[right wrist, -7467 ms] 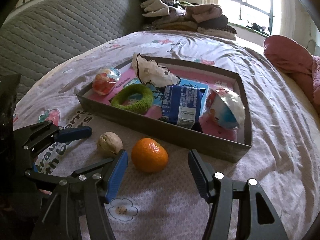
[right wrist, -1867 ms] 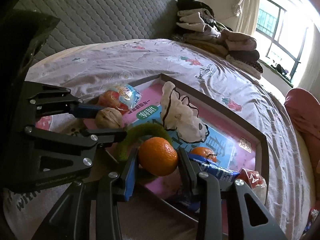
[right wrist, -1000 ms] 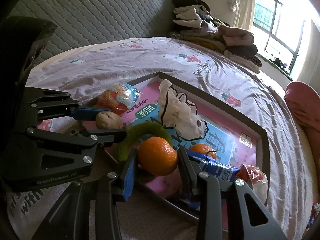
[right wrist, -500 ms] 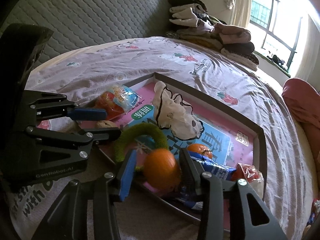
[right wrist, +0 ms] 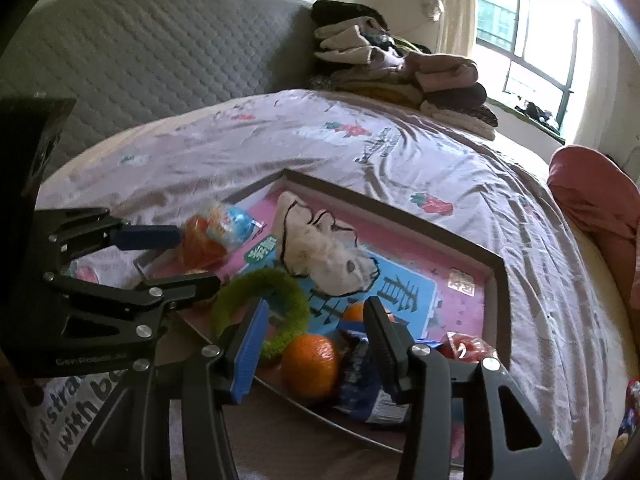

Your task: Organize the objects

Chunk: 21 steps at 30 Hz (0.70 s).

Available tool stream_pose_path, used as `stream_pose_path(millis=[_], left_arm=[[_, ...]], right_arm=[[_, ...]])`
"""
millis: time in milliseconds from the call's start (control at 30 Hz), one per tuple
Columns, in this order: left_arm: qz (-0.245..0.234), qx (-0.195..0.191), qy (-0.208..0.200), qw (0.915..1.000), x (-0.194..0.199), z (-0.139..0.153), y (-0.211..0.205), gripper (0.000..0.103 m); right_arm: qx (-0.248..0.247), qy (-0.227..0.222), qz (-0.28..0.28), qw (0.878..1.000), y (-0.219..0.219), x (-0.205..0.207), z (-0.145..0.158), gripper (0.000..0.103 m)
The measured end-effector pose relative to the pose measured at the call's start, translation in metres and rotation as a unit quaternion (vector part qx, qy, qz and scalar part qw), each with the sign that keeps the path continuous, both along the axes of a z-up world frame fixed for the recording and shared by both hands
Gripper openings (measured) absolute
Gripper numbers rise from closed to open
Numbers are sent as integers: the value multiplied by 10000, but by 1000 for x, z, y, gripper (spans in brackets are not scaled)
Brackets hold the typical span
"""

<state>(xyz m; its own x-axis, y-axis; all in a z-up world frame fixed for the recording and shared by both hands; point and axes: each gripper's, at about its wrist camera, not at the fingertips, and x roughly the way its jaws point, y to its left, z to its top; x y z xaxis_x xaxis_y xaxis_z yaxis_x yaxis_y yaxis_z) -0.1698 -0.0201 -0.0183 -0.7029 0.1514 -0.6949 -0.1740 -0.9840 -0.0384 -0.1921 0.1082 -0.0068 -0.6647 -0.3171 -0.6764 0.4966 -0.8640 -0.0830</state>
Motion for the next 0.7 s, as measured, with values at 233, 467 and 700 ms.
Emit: stream_pose_path(millis=[233,467,700], left_arm=[[125,-37,102,9999,2,8,-2,63],[191,-72,187,9996,4,15,0,70],[243,-51,264,9993,8,25,-1,77]], right_arm=[[-287,-25,-201,9994,11,-3,10,53],[-443,20,-351,9984,18,-1,18,55],[-609,37,-501,9969,23,5,25,59]])
